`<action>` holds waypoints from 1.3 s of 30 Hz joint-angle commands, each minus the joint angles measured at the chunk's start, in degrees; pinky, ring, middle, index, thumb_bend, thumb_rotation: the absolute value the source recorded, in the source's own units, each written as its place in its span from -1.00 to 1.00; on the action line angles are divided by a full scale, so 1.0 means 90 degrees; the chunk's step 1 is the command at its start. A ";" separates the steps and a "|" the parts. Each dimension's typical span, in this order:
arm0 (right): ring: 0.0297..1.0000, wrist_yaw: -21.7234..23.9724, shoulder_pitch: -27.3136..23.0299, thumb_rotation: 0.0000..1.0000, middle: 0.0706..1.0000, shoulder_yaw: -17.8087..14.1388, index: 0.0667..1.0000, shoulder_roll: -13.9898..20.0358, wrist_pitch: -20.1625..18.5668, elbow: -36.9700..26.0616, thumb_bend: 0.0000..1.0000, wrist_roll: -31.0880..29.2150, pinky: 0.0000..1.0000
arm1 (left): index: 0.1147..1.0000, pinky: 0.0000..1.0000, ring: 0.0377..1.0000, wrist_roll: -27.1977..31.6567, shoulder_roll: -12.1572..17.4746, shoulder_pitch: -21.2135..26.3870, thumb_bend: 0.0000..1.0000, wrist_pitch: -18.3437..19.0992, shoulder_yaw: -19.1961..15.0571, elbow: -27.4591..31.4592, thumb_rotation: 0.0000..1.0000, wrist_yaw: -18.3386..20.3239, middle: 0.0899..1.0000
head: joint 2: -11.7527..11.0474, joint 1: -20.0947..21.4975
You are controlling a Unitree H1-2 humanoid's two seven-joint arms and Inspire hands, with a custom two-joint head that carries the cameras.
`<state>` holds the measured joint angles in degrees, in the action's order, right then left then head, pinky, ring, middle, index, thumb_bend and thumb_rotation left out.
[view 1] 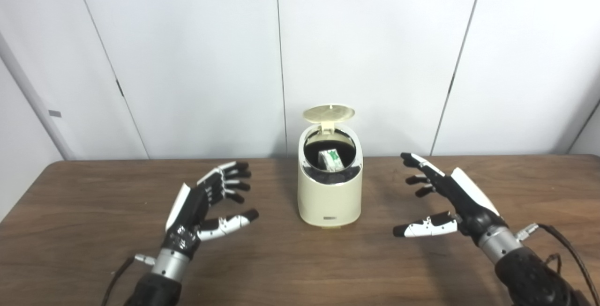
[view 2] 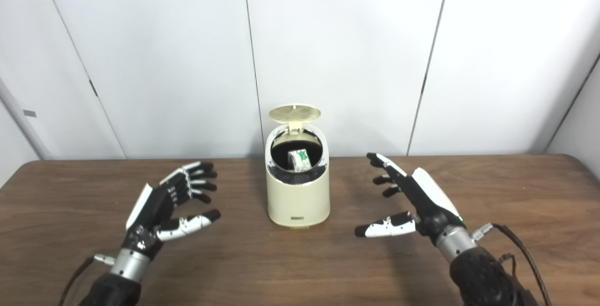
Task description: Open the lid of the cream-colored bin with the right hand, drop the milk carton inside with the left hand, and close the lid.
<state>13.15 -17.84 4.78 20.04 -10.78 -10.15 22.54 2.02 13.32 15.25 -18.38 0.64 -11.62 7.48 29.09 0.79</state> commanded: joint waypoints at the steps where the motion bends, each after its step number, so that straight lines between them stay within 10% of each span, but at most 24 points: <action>1: 0.61 -0.0246 -0.0393 -0.58 0.77 -0.0126 0.77 0.0042 0.0271 -0.0059 0.49 -0.0011 0.40 | 0.54 0.18 0.34 0.0007 0.0041 0.0131 0.37 -0.0283 -0.0072 0.0088 -0.85 0.0012 0.45 | 0.0004 0.0012; 6: 0.64 -0.0343 -0.0645 -0.62 0.89 -0.0211 0.75 -0.0019 0.0516 0.0082 0.37 -0.0263 0.47 | 0.54 0.19 0.34 0.0081 0.0028 0.0087 0.35 -0.0415 -0.0081 -0.0035 -0.87 0.0096 0.45 | 0.0000 -0.0016; 23: 0.61 0.0282 -0.2415 0.16 0.66 0.0526 0.69 0.0352 0.0071 0.0338 0.40 0.0757 0.41 | 0.51 0.15 0.32 0.0124 -0.0100 -0.0019 0.35 -0.0527 -0.0179 -0.0219 -0.95 0.0181 0.43 | 0.0010 -0.0027; 39: 0.78 0.0964 -0.3098 0.08 0.74 0.1040 0.68 0.0334 0.0189 0.0634 0.33 0.0815 0.47 | 0.50 0.19 0.32 0.0109 -0.0107 0.0060 0.40 -0.0582 -0.0187 -0.0308 -0.88 0.0214 0.42 | 0.0021 -0.0024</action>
<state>22.29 -41.88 14.44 22.17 -10.55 -3.36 29.22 2.72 11.96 13.94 -21.09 -0.59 -14.46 9.47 29.09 0.53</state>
